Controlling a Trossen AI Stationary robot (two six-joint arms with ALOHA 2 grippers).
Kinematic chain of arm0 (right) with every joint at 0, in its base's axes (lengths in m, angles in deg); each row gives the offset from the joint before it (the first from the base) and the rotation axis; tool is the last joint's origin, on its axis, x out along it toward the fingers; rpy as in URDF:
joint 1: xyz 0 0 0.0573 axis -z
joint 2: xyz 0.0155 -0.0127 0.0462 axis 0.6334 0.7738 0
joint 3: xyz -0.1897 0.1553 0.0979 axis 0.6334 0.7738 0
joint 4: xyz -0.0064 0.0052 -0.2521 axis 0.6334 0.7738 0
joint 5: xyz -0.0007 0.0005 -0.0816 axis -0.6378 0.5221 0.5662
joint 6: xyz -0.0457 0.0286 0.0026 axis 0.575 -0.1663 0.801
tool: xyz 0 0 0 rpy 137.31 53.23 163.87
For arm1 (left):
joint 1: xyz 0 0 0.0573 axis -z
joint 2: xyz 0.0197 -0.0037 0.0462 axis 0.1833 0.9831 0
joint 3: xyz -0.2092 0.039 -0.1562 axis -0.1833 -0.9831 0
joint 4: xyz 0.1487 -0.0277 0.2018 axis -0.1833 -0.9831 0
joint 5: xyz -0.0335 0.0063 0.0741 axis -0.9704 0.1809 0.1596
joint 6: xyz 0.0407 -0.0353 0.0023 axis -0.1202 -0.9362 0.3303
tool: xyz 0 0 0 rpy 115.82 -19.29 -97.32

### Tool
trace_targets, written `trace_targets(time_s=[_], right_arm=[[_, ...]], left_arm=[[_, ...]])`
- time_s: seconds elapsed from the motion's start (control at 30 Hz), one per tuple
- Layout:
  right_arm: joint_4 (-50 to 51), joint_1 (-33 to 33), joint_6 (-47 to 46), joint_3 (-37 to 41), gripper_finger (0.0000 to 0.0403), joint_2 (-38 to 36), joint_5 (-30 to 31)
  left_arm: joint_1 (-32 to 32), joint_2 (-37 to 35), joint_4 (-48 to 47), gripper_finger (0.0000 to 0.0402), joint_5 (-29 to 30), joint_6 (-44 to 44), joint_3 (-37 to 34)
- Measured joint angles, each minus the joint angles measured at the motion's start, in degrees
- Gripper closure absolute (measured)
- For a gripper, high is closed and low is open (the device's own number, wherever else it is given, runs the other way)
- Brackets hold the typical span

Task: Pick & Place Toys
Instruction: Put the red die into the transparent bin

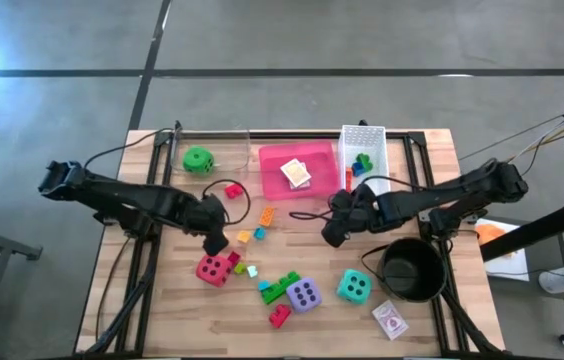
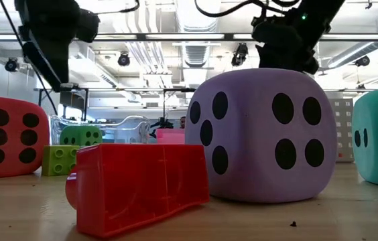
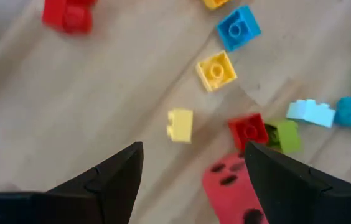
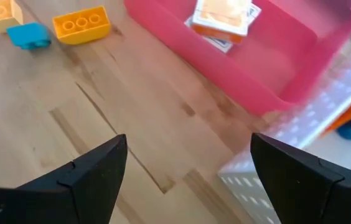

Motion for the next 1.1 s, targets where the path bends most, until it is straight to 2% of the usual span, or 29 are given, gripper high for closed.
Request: trace_targets(time_s=[0.23,0.5,0.77,0.9,1.1], right_arm=[[-6.2,0.0,1.9,3.4,0.0069,0.1,0.1],[-6.1,0.0,3.1,4.4,0.0069,0.1,0.1],[-6.3,0.0,5.0,4.5,0.0069,0.1,0.1],[-6.3,0.0,5.1,4.6,0.0069,0.1,0.1],[-6.5,0.0,5.1,4.6,0.0069,0.1,0.1]], left_arm=[[0.0,-1.2,-0.1,0.0117,-9.5,-9.0,-2.3],[0.9,-1.0,4.9,0.0117,-19.8,-11.2,-5.8],[1.4,-1.3,5.8,0.0117,-21.5,-12.7,-7.7],[2.1,-1.4,7.9,0.0117,-23.5,-10.5,-7.7],[2.8,-1.4,7.9,0.0117,-23.7,-10.3,-7.9]])
